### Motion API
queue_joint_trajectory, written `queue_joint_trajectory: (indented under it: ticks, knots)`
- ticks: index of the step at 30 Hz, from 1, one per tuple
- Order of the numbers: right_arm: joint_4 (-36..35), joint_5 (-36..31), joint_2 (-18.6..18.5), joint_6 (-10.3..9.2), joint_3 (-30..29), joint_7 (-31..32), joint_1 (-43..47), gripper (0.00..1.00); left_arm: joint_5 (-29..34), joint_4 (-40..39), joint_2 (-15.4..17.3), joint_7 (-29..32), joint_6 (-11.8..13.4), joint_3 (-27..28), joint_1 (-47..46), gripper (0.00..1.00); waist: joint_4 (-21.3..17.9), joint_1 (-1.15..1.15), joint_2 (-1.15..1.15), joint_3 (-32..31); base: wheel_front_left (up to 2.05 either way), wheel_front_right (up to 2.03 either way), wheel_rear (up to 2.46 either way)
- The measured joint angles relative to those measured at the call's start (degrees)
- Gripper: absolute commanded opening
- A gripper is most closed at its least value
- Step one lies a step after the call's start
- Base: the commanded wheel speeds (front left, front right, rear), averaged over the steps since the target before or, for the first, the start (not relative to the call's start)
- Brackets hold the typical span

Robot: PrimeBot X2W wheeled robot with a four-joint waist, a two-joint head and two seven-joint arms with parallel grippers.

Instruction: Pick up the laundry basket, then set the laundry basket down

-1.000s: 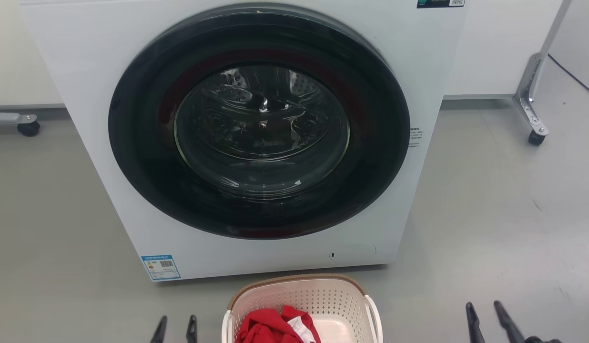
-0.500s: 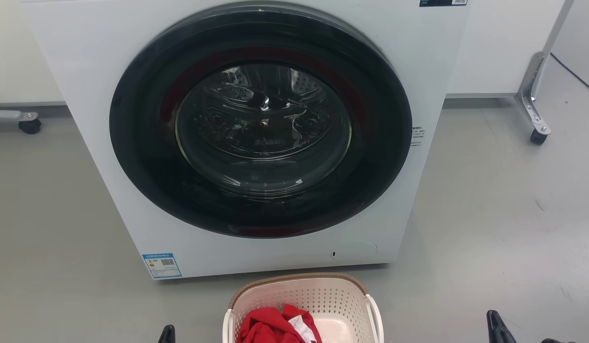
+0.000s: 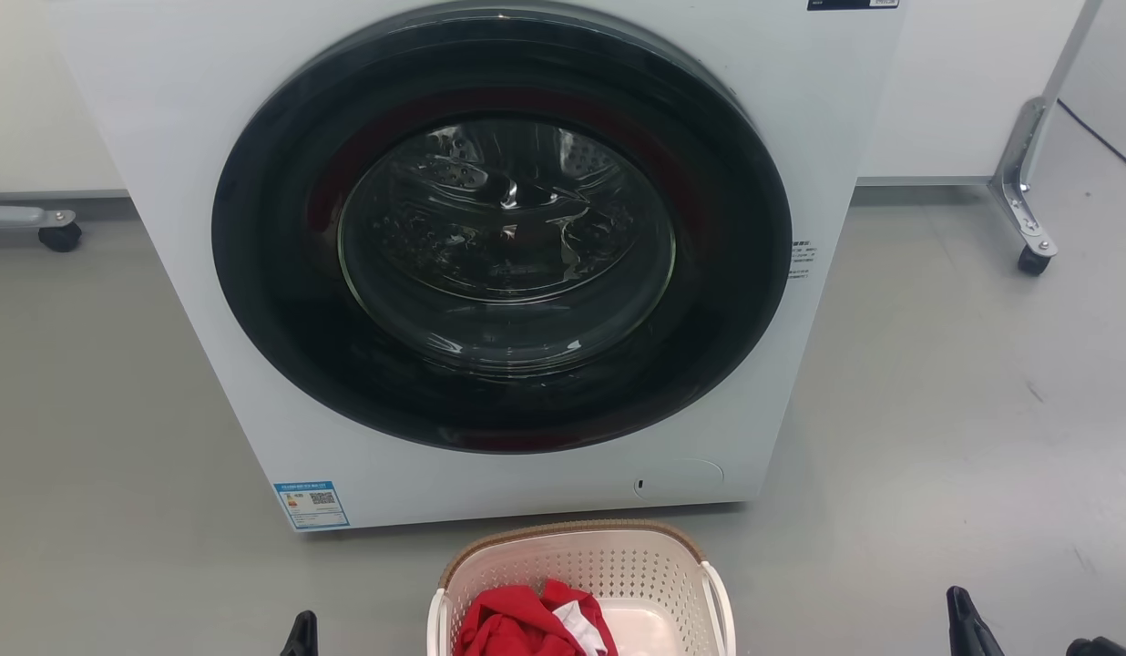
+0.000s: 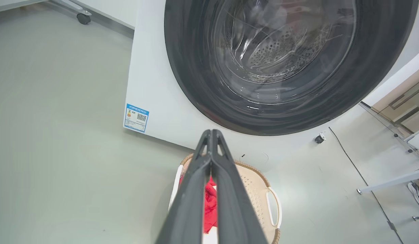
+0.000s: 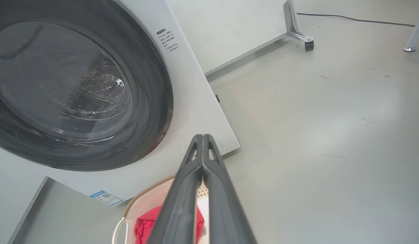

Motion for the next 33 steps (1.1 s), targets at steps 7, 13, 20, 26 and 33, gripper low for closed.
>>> queue_joint_trajectory:
  ticks: [7,13,20,26,33]
  knots:
    - [0.37,5.48,0.77,1.01,-1.68,1.66,-0.88,0.00,-5.58,0.67,-0.27,1.31,-0.93,1.22,-0.46,0.00,0.12,0.00,0.00,0.10,0.00,0.00,0.00]
    - [0.68,9.92,1.46,1.94,-3.14,2.98,-1.22,0.00,-9.99,1.04,-0.46,2.48,-1.96,2.44,-1.52,0.00,0.21,0.00,0.00,0.19,0.00,0.00,0.00]
    - [1.09,15.28,2.13,2.99,-4.85,4.45,-2.03,0.00,-15.66,1.52,-0.71,3.75,-2.93,3.85,-1.97,0.00,0.32,0.00,0.00,0.30,0.00,0.00,0.00]
    - [1.26,19.76,2.76,3.83,-6.26,5.57,-2.32,0.00,-20.01,1.99,-1.08,4.80,-3.91,4.91,-2.81,0.00,0.42,0.00,0.00,0.39,0.00,0.00,0.00]
    - [1.49,24.80,3.55,4.92,-7.88,7.04,-3.32,0.00,-25.15,2.60,-1.41,5.81,-4.95,6.23,-3.86,0.00,0.54,0.00,0.00,0.50,0.00,0.00,0.00]
